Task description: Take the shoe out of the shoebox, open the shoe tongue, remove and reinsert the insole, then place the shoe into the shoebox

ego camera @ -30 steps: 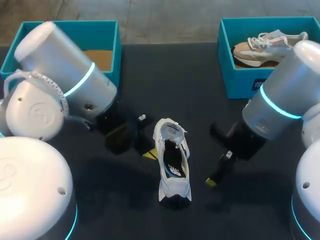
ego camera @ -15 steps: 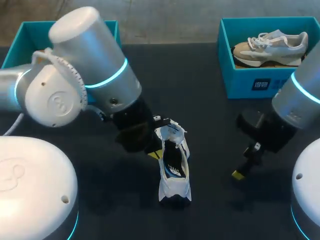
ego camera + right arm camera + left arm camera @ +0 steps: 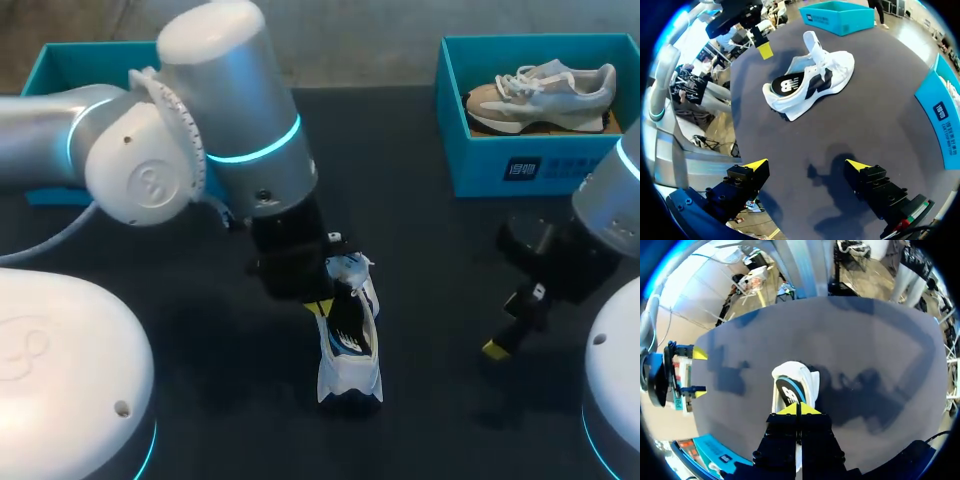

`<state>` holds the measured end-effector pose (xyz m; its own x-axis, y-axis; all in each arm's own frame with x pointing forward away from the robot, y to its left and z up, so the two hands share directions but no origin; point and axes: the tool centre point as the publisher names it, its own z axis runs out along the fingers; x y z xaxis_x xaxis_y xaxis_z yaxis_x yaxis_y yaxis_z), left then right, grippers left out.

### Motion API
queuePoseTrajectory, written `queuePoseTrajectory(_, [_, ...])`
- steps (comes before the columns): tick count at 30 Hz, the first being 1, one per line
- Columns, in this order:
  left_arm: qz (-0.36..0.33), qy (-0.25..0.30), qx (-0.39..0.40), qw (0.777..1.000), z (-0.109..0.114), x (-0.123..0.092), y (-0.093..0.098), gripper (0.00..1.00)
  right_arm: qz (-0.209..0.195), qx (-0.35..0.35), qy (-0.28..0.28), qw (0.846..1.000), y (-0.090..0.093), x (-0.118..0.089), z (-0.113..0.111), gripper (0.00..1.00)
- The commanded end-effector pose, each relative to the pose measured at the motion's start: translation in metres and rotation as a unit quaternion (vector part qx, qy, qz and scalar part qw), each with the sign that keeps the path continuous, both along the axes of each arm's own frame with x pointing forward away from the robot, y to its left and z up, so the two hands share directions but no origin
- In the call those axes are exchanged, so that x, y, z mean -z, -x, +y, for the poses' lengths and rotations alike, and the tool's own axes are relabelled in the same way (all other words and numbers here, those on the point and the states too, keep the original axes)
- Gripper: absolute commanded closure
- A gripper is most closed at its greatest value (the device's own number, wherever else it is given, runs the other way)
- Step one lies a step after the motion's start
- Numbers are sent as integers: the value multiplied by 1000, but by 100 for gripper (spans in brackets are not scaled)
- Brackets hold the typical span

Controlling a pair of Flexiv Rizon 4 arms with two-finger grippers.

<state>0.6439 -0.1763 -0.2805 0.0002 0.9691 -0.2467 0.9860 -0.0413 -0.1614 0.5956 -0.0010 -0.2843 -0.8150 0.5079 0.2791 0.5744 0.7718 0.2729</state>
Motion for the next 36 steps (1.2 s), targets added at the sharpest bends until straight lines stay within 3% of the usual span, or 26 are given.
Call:
queuePoseTrajectory(1, [6,-24,12,1000,-14,14,-4,100,-2,0,-1,1000,2,0,-1,0])
queuePoseTrajectory(14, [21,-54,59,997,-23,42,1,100,-3,-14,15,1000,2,-5,-15,0])
queuePoseTrajectory(19, [26,-66,79,994,-24,47,3,100,0,-16,18,1000,4,-6,-24,0])
queuePoseTrajectory(36, [28,-84,129,988,-16,58,6,100,0,-16,18,1000,4,-6,-24,0])
